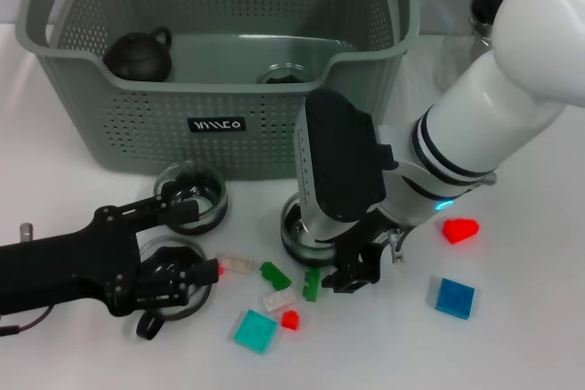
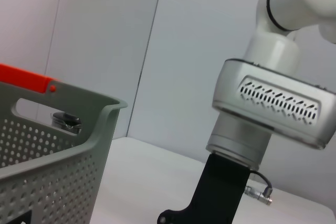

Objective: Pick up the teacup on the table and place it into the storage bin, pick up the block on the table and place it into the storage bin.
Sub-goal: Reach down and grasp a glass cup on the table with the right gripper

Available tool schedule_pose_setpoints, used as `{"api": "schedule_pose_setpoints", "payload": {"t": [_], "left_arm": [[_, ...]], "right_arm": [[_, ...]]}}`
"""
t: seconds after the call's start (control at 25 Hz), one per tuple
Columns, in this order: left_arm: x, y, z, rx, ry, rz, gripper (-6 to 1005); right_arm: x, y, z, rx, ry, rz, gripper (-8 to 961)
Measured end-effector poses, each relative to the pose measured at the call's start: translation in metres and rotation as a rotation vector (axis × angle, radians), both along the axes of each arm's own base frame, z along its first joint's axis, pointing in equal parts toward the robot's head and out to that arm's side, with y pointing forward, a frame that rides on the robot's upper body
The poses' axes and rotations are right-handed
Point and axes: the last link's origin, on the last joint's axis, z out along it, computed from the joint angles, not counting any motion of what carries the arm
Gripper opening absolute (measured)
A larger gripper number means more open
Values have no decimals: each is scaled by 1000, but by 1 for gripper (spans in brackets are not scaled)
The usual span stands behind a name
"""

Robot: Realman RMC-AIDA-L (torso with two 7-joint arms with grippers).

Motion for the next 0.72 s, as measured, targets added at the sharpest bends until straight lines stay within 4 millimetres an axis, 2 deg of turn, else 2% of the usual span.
{"api": "schedule_pose_setpoints", "payload": {"t": [0.32,0.52,0.72], "left_arm": [[1,0,0,5,-5,-1,842],[1,0,0,8,-5,-3,841],[0,0,0,9,-5,-2,842]], "right_arm": [[0,4,-3,22,16,-19,588],[-1,5,-4,31,30,-23,514],[-1,5,-3,30,32,-28,266]]}}
